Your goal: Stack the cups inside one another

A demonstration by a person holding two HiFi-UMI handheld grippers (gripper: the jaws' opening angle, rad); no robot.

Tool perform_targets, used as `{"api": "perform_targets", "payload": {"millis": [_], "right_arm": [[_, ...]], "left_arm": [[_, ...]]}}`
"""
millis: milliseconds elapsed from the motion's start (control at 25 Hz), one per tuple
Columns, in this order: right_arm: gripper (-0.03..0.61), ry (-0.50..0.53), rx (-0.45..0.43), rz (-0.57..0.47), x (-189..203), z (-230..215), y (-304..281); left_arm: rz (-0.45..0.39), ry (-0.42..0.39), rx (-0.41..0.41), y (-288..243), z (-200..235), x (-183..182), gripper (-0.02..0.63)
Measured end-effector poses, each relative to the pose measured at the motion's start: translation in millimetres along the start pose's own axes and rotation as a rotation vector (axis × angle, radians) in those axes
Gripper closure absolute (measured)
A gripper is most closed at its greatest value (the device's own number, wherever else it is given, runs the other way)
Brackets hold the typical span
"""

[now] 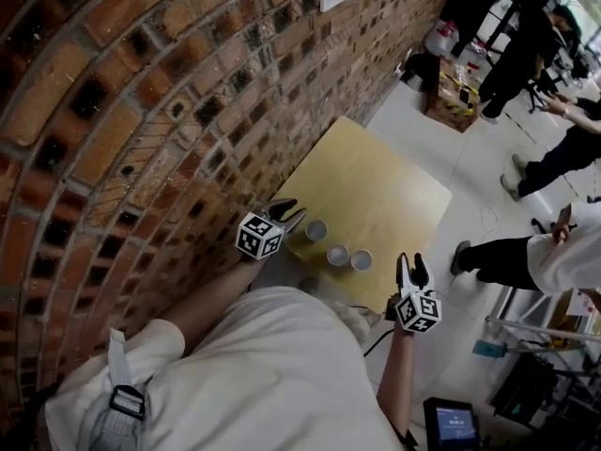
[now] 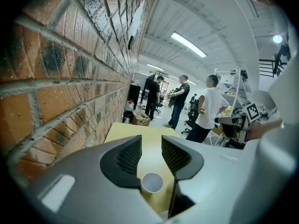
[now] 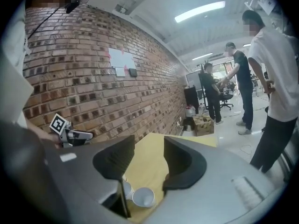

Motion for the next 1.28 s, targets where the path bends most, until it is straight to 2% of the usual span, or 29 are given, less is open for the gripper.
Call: {"api": "perform_targets", "payload": {"millis": [480,800,1280], "right_arm": [[0.391,-0.048,-0.001,0.039,18.2,-28.7,10.6],[0.396,-0.049,0.01,0.043,17.0,-29.7,14.0],[0.4,-0.105,0.08,0.027,17.4,-32.7,21.2]], "left_arm": [[0.016,-0.005,-0.028,-7.7,-7.9,-6.5,0.497],[0.011,0.007,0.013,-24.3,-28.6,-5.8,0.509],[0.015,-0.015,0.064,-34.1,-29.4,-6.8,0.512]]}}
Point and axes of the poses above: the fingertips, and each gripper's own axes: y backward along the fingers, z to its left, x out of its underside, the point moved 8 cm from there along y, backward along the fingers, and after that the axes turned 10 degrees about z, right-handed, at the moved point
